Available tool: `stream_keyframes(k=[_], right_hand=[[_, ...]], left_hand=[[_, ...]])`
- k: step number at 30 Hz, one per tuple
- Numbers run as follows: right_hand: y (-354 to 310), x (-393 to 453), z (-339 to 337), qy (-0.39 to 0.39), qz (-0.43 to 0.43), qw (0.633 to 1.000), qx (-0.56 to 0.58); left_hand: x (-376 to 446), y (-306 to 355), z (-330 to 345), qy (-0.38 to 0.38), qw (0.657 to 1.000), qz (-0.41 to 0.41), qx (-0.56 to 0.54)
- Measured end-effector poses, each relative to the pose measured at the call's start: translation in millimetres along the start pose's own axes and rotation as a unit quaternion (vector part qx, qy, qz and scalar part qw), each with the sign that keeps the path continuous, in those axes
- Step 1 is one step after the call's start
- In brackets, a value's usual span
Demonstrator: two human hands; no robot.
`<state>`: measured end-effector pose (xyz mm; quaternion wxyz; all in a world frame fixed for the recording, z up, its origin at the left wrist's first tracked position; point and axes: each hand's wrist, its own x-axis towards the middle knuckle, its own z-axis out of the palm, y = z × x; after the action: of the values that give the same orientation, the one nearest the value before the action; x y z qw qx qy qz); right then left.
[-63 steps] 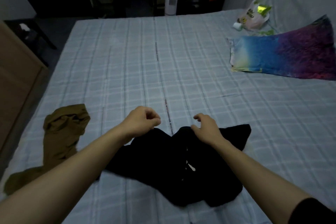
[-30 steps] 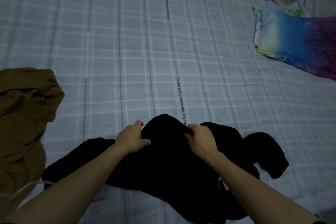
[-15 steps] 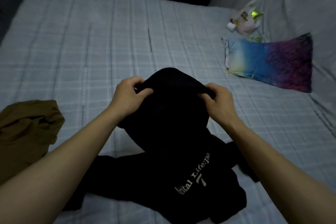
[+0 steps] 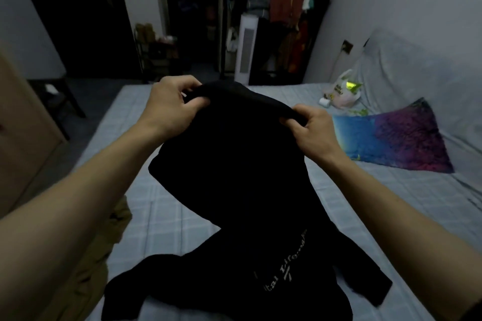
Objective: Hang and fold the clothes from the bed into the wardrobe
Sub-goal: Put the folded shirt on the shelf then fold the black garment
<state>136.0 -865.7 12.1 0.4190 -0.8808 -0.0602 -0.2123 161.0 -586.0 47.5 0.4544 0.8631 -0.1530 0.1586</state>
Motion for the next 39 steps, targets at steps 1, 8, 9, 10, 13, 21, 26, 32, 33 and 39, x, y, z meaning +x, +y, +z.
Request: stream_keyframes(k=[1, 8, 9, 10, 13, 21, 26, 32, 33, 39], right_hand=[[-9.5, 1.5, -10.0, 0.009, -0.015, 1.0, 0.014], [-62.9, -1.5, -67.0, 0.031, -0.098, 0.991, 0.09], [-66.8, -3.1, -72.1, 0.023, -0.1, 0.99, 0.093], [-70.9, -5.3, -76.9, 0.018, -0.1, 0.99, 0.097], [-83.0, -12.5, -87.7, 0.021, -0.108, 0.988, 0.111], [-130.0, -27.0, -110.8, 0.028, -0.169, 0.959, 0.224], [-159.2, -41.7, -120.1, 0.016, -0.179, 0.953, 0.243], [-178.5, -71.2, -123.9, 0.008, -0.196, 0.944, 0.267], [-180.9, -75.9, -124.3, 0.002, -0.21, 0.942, 0.26], [-168.0, -94.4, -138.0, 0.026, -0.199, 0.954, 0.224]], left_hand=[[-3.5, 15.1, -9.1, 0.003, 1.0, 0.003, -0.006], [-53.7, 85.9, -40.5, 0.015, 0.998, -0.019, -0.059], [-60.7, 95.2, -43.0, 0.019, 0.998, -0.02, -0.061], [-67.4, 105.4, -46.0, 0.026, 0.997, -0.017, -0.064], [-86.2, 137.7, -57.0, 0.036, 0.995, 0.018, -0.087], [-128.9, 129.1, -98.4, -0.204, 0.95, -0.023, -0.236], [-143.6, 64.9, -62.4, -0.19, 0.97, -0.143, -0.043], [-189.0, 40.9, 7.5, -0.246, 0.966, -0.08, 0.006], [-193.2, 40.3, 13.4, -0.243, 0.965, -0.094, -0.016], [-192.8, 34.2, 5.5, -0.199, 0.977, -0.081, -0.009]])
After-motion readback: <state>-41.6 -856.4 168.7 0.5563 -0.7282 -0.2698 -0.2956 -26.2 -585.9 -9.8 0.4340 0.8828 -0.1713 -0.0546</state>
